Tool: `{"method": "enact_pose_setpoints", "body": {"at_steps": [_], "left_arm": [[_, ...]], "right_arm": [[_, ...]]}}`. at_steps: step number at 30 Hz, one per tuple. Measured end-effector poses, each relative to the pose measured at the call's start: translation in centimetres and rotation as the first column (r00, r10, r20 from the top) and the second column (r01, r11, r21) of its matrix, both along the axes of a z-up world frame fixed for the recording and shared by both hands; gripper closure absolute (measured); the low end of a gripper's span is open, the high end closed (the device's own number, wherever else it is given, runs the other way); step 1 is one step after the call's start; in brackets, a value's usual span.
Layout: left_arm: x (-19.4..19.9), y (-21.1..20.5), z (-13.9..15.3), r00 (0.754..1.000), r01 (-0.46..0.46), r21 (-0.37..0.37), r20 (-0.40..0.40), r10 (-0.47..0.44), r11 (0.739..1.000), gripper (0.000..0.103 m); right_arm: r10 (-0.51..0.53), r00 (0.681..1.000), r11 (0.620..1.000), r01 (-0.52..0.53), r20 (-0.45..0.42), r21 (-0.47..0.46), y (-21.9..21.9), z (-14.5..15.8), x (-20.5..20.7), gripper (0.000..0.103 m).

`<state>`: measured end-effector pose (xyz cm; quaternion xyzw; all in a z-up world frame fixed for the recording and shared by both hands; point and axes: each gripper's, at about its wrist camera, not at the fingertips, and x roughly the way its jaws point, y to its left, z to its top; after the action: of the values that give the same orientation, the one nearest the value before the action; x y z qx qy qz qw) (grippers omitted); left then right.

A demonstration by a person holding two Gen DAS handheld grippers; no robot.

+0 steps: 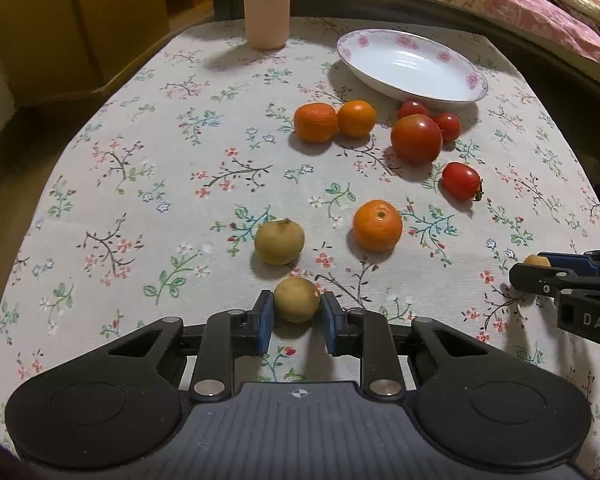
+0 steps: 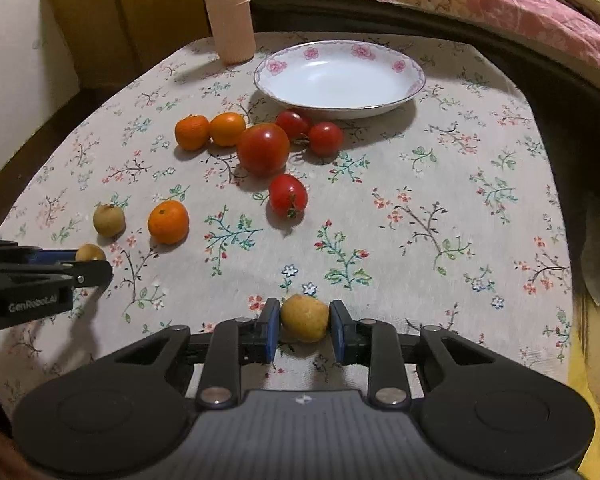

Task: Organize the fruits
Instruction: 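Close the left tool on one brown fruit while the right tool grasps another, then carry both held brown fruits over the white pink-rimmed plate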

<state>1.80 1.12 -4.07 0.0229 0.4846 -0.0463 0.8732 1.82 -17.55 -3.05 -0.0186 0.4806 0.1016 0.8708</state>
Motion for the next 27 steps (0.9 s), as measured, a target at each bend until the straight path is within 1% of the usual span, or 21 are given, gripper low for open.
{"method": "enact_pose_setpoints", "body": {"at_steps": [3,5,9,13,15,20,27], "left_arm": [[-0.1,-0.2,0.4,1.000,0.015,-0.019,0.013,-0.014,1.000,0.071],[-0.2,-0.5,0.7,0.999,0.031,-0.019,0.028,-0.031,0.999,0.071],[0.0,-1.3,1.2,0.997,0.061,-0.033,0.046,-0.060,0.998,0.071],[0.8,-2.0,1.9,0.995,0.084,-0.062,0.068,-0.079,0.995,0.071],[1.4,-2.2,2.3,0.994,0.088,-0.084,0.066,-0.082,0.993,0.071],[2.9,-2.9,3.4,0.992,0.106,-0.114,0.086,-0.097,0.988,0.071],[6.0,-3.5,5.0,0.987,0.132,-0.155,0.113,-0.115,0.979,0.071]], "right_arm": [[-0.007,1.000,0.999,0.007,0.003,0.031,-0.2,0.3,-0.1,0.076],[-0.014,1.000,0.998,0.013,0.018,0.054,-0.5,0.8,-0.2,0.076],[-0.021,0.999,0.998,0.019,0.032,0.062,-0.5,1.2,-0.2,0.076],[-0.020,0.999,0.997,0.017,0.036,0.070,-0.5,1.5,0.1,0.076],[-0.023,0.999,0.996,0.020,0.037,0.081,-0.6,1.8,0.3,0.076],[-0.037,0.998,0.993,0.031,0.044,0.115,-0.8,3.0,1.8,0.076],[-0.036,0.996,0.990,0.025,0.076,0.135,-0.7,4.9,4.6,0.075]]}}
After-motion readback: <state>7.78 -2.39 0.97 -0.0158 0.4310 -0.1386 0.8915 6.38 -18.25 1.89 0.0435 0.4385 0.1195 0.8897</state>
